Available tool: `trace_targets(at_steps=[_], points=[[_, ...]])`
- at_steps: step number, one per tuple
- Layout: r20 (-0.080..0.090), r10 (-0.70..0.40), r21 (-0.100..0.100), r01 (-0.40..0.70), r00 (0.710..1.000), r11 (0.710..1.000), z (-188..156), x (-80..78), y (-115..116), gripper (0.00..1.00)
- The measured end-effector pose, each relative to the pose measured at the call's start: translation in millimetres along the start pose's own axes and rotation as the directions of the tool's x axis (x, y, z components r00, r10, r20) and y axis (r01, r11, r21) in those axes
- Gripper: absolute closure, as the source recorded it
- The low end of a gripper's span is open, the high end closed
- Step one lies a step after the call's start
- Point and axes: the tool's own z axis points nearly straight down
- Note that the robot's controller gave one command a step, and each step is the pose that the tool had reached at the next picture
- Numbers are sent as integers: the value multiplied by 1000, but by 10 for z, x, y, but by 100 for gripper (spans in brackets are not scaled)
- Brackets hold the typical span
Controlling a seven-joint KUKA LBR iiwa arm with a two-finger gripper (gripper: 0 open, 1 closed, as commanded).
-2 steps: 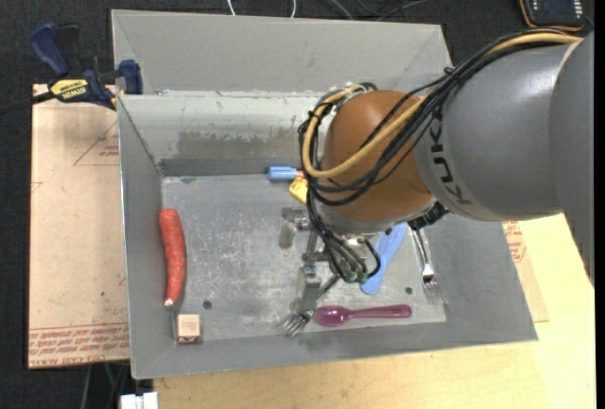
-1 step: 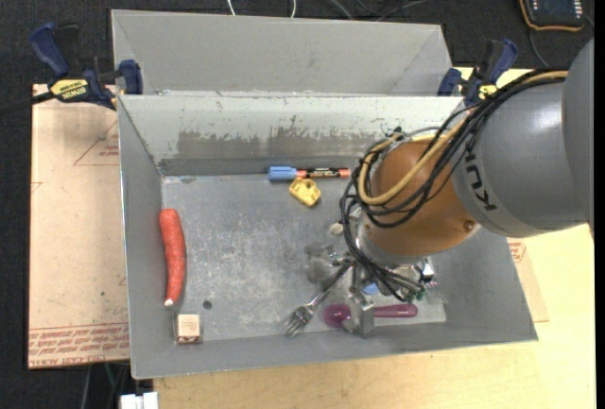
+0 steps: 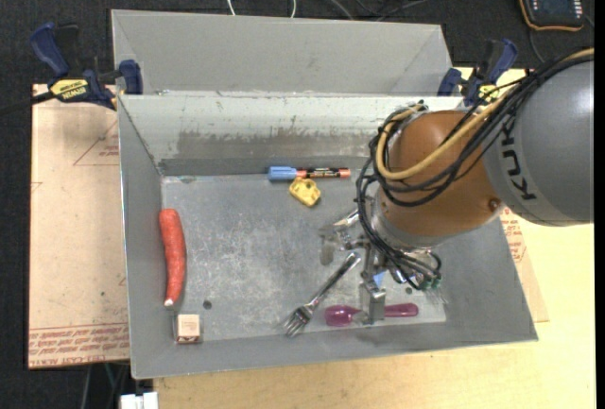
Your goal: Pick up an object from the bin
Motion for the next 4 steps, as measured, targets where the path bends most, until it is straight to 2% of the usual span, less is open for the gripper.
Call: trace_targets(at_steps=[1,2,3,4], points=[[4,-70,0,70,998,998,636,-45,-52,0],[9,-215,3,215,977,977,728,-421,-182,0],[2,-81,-2,81,997,997,646,-70,-52,100],[2,-80,-2,80,997,997,644,-69,-53,100]])
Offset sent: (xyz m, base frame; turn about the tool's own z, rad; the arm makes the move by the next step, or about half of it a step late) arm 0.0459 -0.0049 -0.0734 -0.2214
